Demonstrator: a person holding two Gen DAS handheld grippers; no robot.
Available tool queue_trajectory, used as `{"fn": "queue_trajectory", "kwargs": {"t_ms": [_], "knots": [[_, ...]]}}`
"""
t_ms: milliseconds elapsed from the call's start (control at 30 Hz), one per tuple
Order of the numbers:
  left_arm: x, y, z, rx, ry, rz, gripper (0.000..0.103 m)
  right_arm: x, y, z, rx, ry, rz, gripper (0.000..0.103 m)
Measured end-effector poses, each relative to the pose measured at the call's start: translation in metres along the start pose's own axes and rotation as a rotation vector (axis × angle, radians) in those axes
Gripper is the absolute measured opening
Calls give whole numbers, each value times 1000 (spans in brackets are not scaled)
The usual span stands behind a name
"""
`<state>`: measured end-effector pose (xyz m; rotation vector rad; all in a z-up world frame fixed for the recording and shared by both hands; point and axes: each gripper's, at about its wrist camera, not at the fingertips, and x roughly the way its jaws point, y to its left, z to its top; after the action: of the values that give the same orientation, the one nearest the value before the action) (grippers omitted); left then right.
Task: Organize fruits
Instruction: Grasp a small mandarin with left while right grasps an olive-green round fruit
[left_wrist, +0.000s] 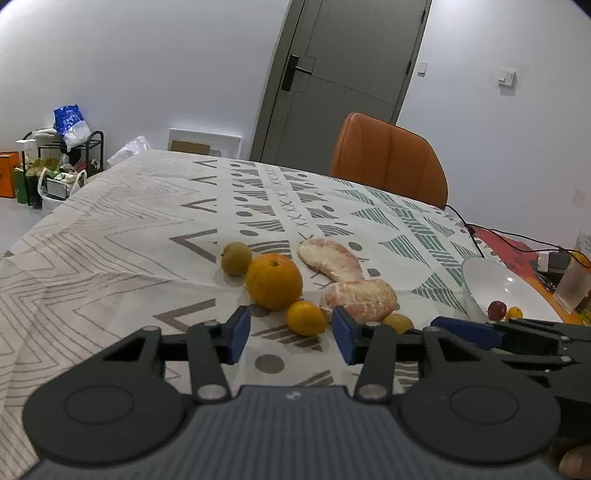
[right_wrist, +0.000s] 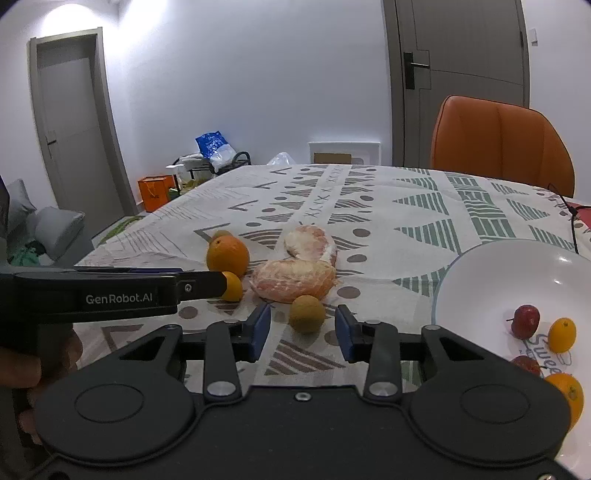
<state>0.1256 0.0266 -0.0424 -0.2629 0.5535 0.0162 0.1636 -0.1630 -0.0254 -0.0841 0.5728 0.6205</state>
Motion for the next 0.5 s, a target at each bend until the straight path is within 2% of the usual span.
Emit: {"fn": "queue_trajectory", "kwargs": {"t_ms": [167, 267, 367, 433, 500], "knots": [[8, -3, 1, 4, 6, -13, 46, 6, -1, 1, -1, 7, -12, 35], [15, -2, 0, -6, 18, -18, 38, 12, -1, 2, -2, 21, -26, 31], [20, 4, 1, -37, 30, -38, 25, 19, 1, 0, -10, 35, -35, 29], [20, 5, 1, -39, 33, -45, 23, 22, 1, -1, -7, 46, -34, 23], [18, 4, 1, -31, 27, -36, 23, 21, 3, -1, -12, 42, -39, 22]]}}
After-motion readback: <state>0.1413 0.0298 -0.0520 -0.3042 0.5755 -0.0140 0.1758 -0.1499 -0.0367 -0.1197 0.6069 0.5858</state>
